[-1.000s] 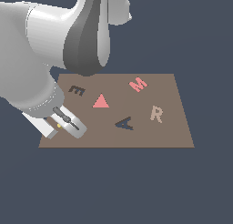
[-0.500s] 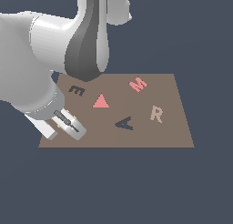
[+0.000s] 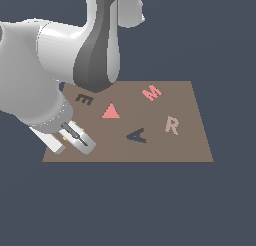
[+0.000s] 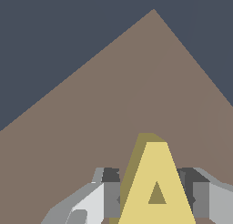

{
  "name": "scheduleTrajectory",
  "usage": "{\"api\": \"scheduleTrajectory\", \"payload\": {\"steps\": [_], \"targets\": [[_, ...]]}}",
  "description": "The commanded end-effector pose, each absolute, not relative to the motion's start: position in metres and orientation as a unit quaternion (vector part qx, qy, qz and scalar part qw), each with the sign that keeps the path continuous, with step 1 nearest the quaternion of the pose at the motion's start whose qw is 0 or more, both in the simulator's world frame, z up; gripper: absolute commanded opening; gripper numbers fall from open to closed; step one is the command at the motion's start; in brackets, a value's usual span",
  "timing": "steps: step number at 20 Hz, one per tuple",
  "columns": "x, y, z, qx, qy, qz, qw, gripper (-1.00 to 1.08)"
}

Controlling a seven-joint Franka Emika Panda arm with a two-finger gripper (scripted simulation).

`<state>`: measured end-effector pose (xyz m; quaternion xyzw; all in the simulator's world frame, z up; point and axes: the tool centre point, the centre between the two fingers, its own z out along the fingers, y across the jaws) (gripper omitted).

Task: Insert a designated object into the corresponding slot on a board.

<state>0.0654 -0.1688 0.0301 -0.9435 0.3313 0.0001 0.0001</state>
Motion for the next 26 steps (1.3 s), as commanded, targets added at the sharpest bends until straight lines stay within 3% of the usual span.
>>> {"api": "scheduleTrajectory", "payload": {"steps": [1,14,26], "targets": [[0.065,-0.169,0.030,-0.943,0.331,0.000,0.000,-1.00],[0.061,-0.158,0.031,-0.936,0.353,0.000,0.000,-1.00],[0.048,-0.108,0.033,-0.896,0.445,0.000,0.000,-1.00]]}}
